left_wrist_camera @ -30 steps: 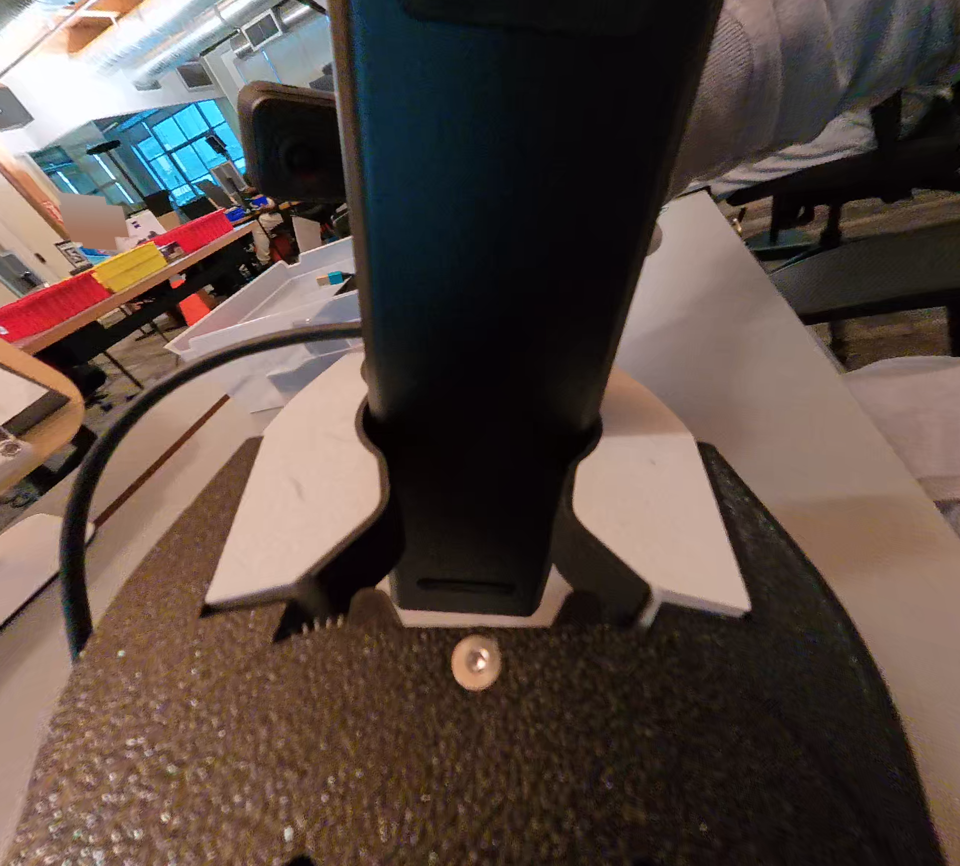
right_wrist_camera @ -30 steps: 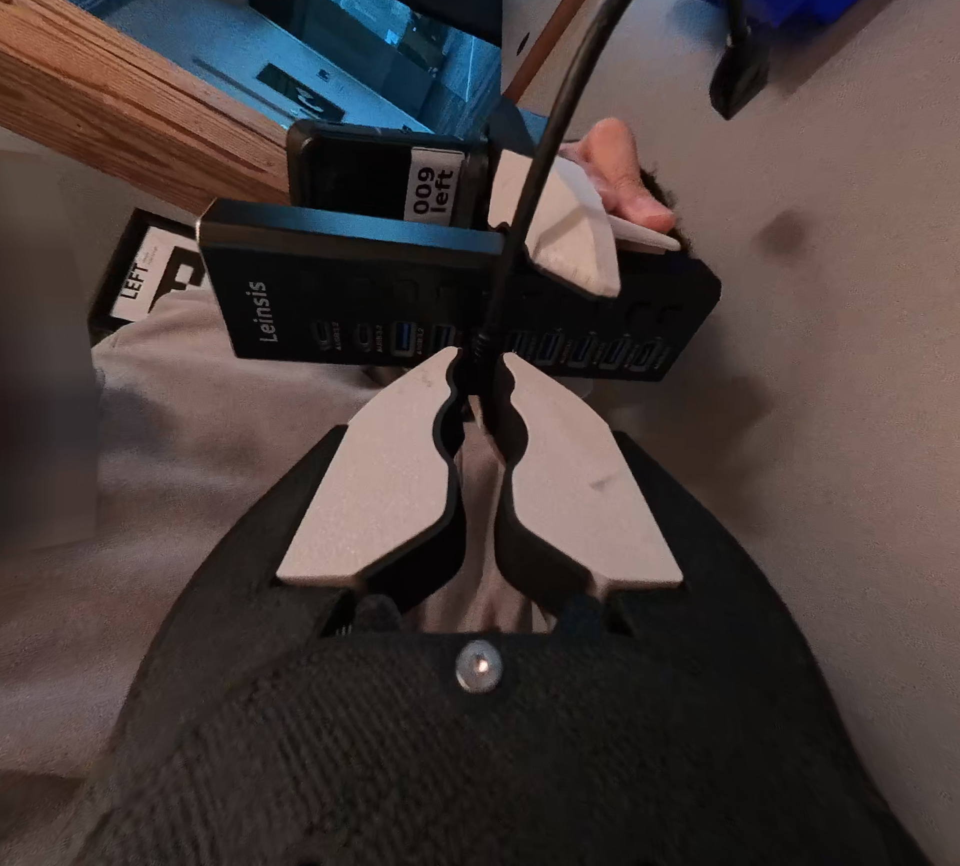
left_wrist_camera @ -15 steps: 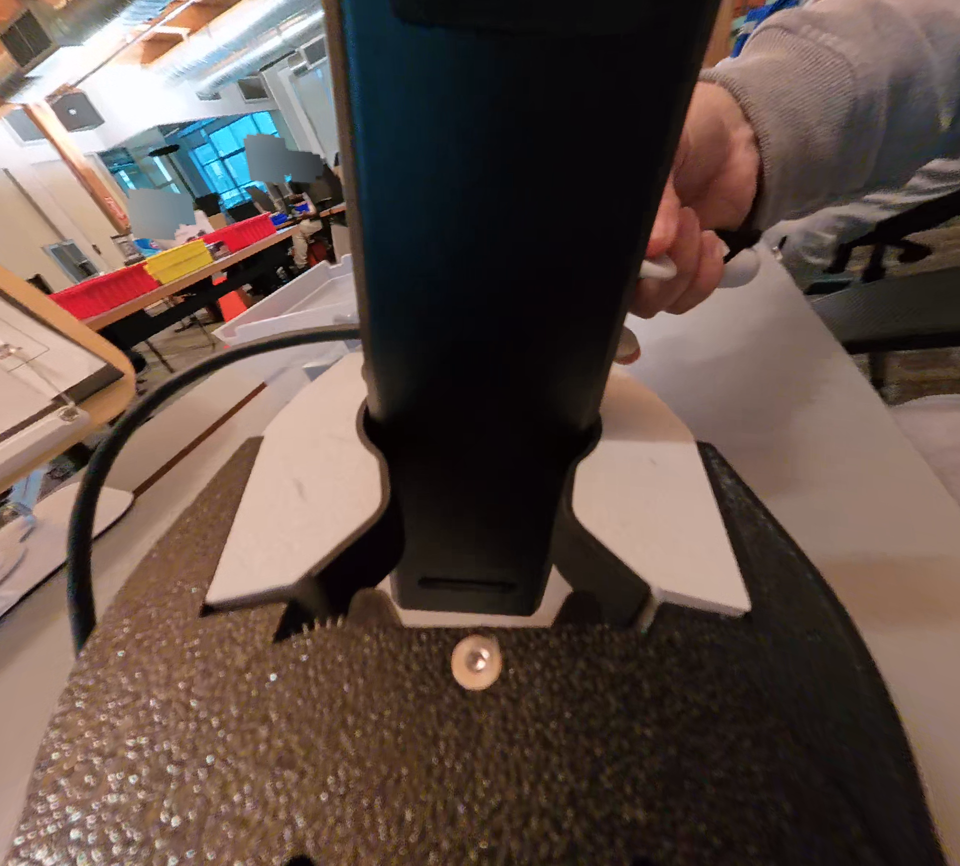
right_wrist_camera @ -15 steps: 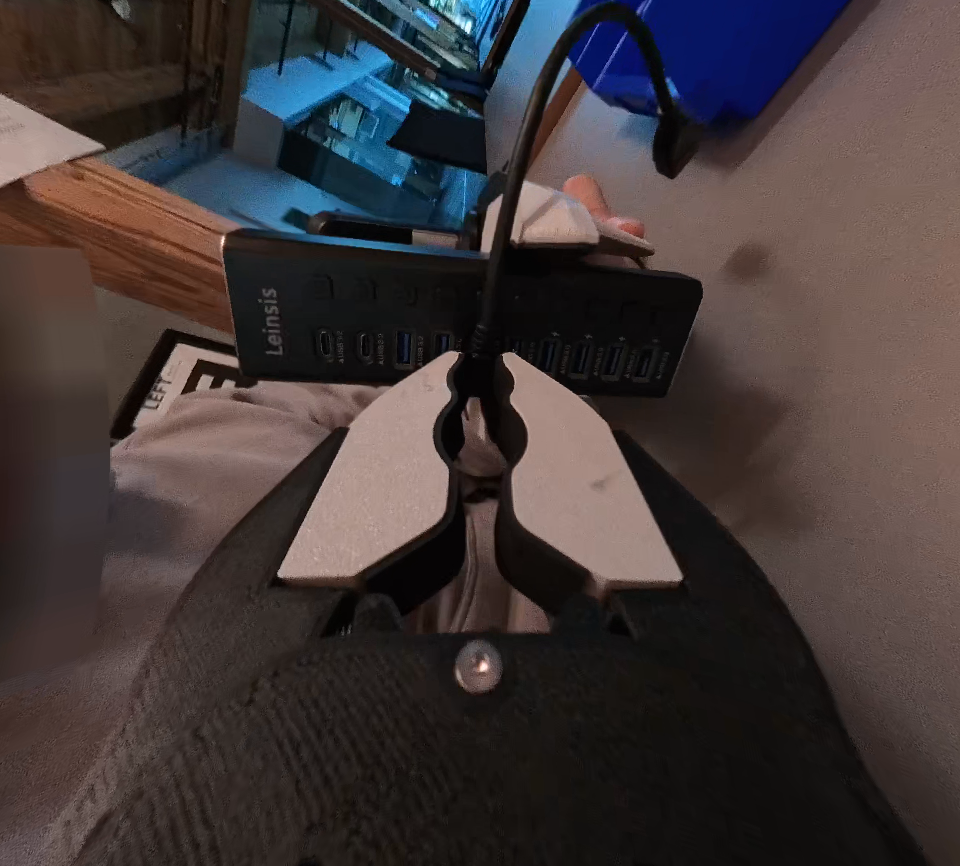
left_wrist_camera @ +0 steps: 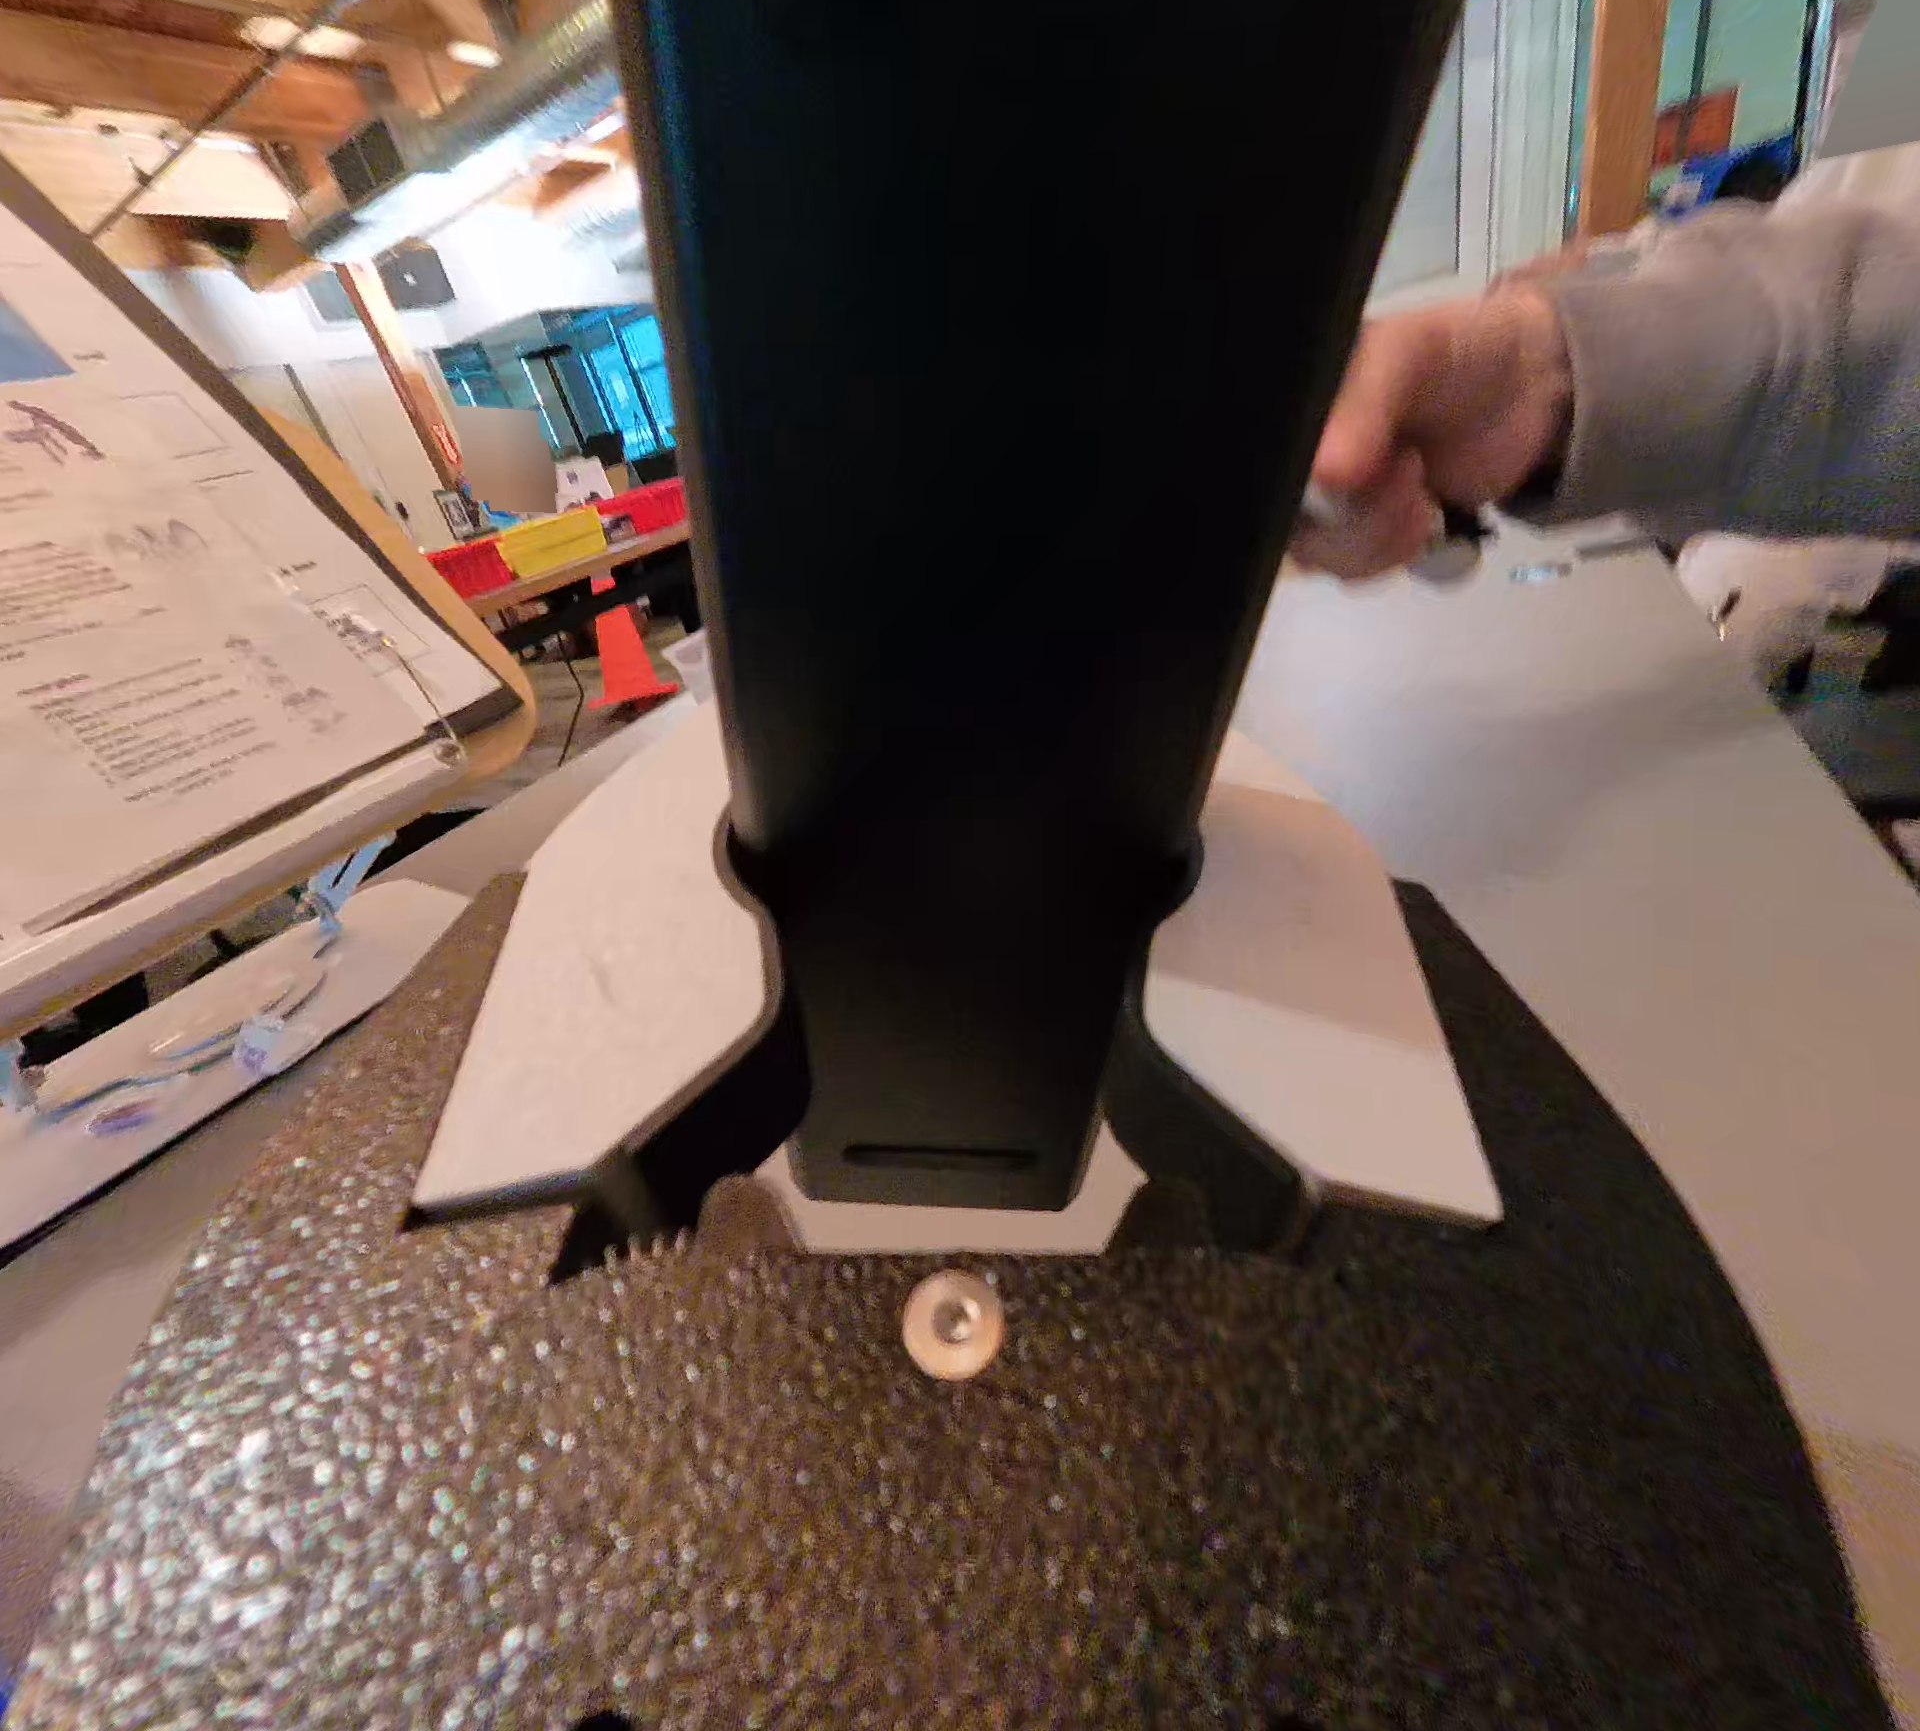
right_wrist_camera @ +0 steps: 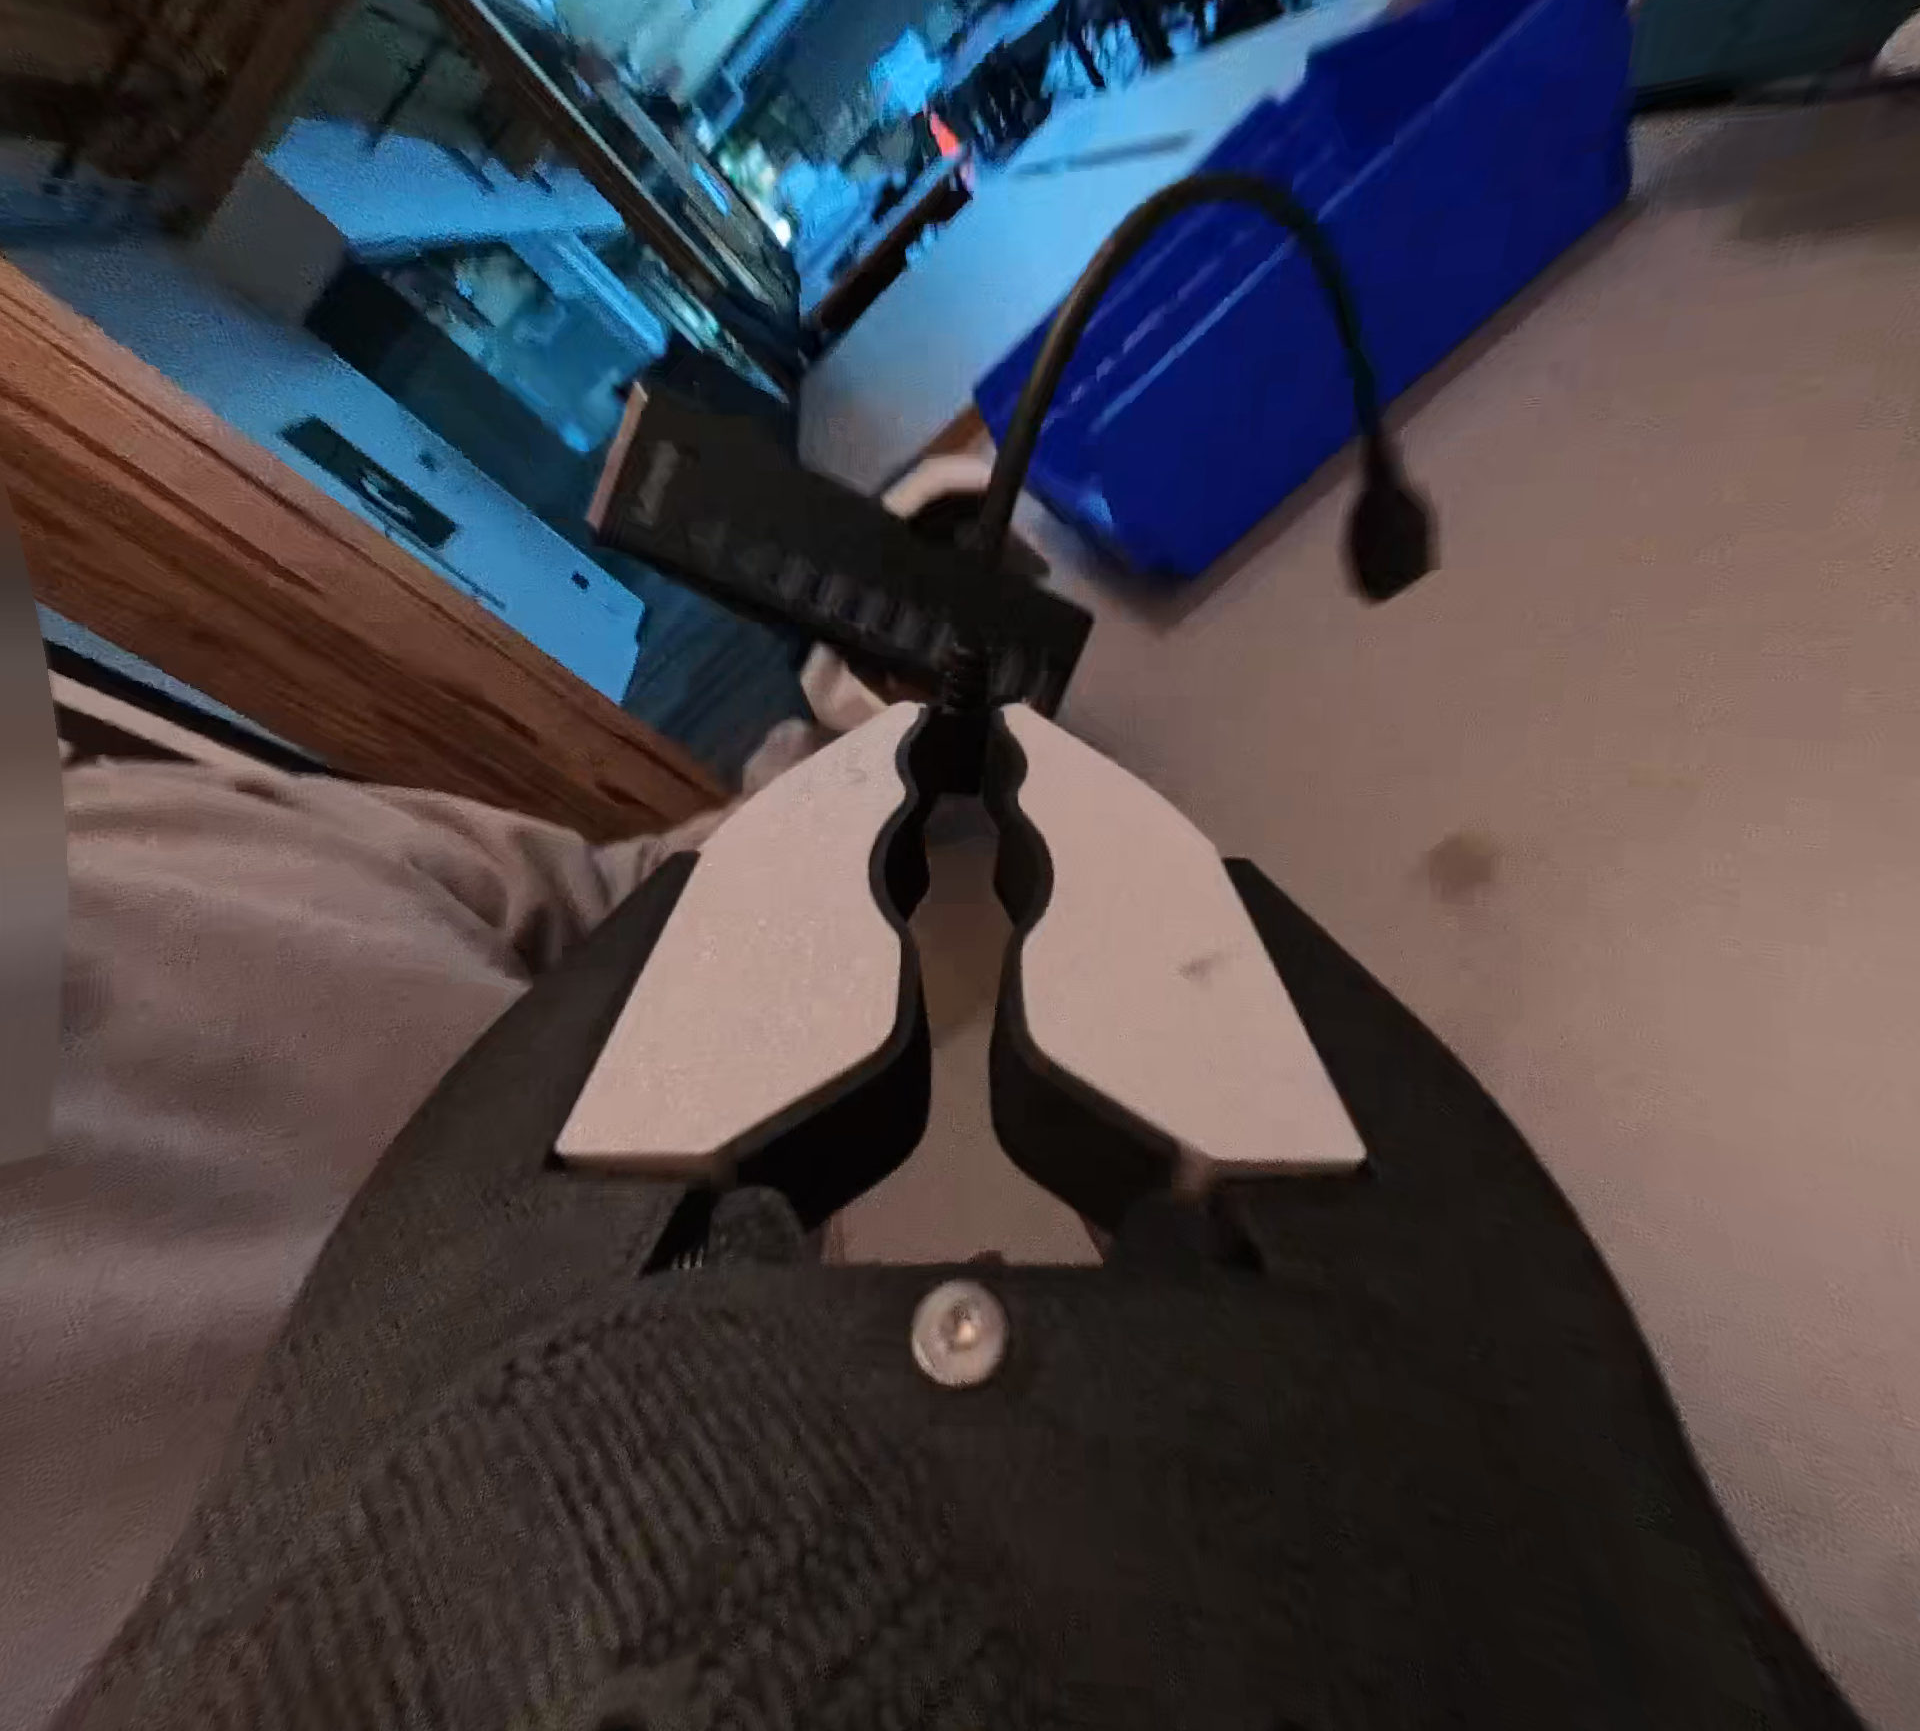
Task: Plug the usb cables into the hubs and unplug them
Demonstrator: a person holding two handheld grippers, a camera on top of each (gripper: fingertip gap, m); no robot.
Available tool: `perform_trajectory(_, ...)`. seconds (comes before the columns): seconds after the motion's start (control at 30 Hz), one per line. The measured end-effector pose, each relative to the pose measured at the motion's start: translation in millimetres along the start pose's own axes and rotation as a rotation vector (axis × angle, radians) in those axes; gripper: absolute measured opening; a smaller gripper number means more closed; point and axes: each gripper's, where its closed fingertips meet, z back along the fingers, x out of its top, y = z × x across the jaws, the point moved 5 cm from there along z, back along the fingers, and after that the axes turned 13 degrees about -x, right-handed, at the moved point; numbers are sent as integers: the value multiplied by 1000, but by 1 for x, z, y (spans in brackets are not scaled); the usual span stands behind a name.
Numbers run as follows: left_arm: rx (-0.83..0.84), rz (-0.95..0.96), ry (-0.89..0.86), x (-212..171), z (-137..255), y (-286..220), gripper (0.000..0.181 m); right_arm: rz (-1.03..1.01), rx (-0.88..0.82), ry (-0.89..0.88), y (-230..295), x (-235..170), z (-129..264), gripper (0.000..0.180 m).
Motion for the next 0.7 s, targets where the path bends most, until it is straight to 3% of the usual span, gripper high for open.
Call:
perform_trajectory(0.07, -22, 3, 41, -7, -1, -4, 73, -70, 15, -174, -3, 34, 37, 9)
perform_trajectory(0.17, -52, 30, 11, -9, -3, -7, 73, -111, -30, -257, -16, 60, 93, 9)
perform_trajectory(0.23, -66, 32, 35, -11, -4, -7, 73, -100, -39, -190, -23, 58, 123, 9)
perform_trajectory(0.33, -76, 22, 61, -15, -5, -9, 73, 65, -269, -85, -49, 50, 166, 9)
perform_trajectory(0.43, -89, 22, 62, -16, -7, -11, 73, 68, -309, 45, -68, 40, 201, 9)
perform_trajectory(0.57, -104, 28, 68, -17, -10, -13, 73, -3, -330, 241, -100, 18, 217, 9)
perform_trajectory(0.7, -112, 34, 68, -18, -12, -14, 73, -101, -167, 354, -110, 13, 199, 9)
